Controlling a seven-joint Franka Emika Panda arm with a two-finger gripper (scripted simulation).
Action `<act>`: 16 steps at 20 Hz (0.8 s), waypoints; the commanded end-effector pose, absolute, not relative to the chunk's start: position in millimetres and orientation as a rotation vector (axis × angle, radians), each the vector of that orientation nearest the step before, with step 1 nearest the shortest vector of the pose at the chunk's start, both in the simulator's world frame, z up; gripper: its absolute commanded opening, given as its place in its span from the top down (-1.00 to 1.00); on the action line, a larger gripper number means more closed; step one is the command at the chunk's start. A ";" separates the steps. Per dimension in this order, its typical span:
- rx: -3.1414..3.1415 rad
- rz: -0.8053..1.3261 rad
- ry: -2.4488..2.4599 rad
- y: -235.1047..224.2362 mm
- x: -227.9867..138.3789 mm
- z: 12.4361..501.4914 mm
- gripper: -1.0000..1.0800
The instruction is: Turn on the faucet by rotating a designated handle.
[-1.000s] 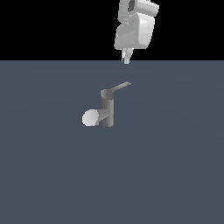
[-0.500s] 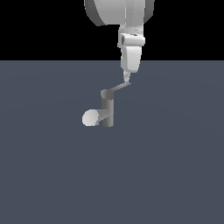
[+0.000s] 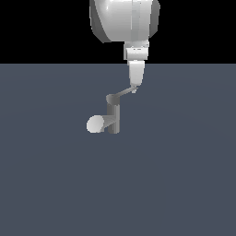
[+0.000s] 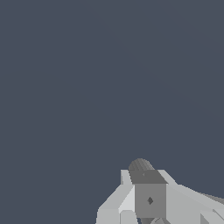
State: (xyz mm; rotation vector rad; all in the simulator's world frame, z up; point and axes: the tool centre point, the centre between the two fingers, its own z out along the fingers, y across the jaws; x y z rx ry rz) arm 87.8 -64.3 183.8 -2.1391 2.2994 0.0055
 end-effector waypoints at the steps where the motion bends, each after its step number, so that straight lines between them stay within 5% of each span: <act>1: -2.131 0.000 2.308 -64.9 89.0 182.3 1.00; 16: -2.133 0.001 2.307 -64.9 59.7 182.1 1.00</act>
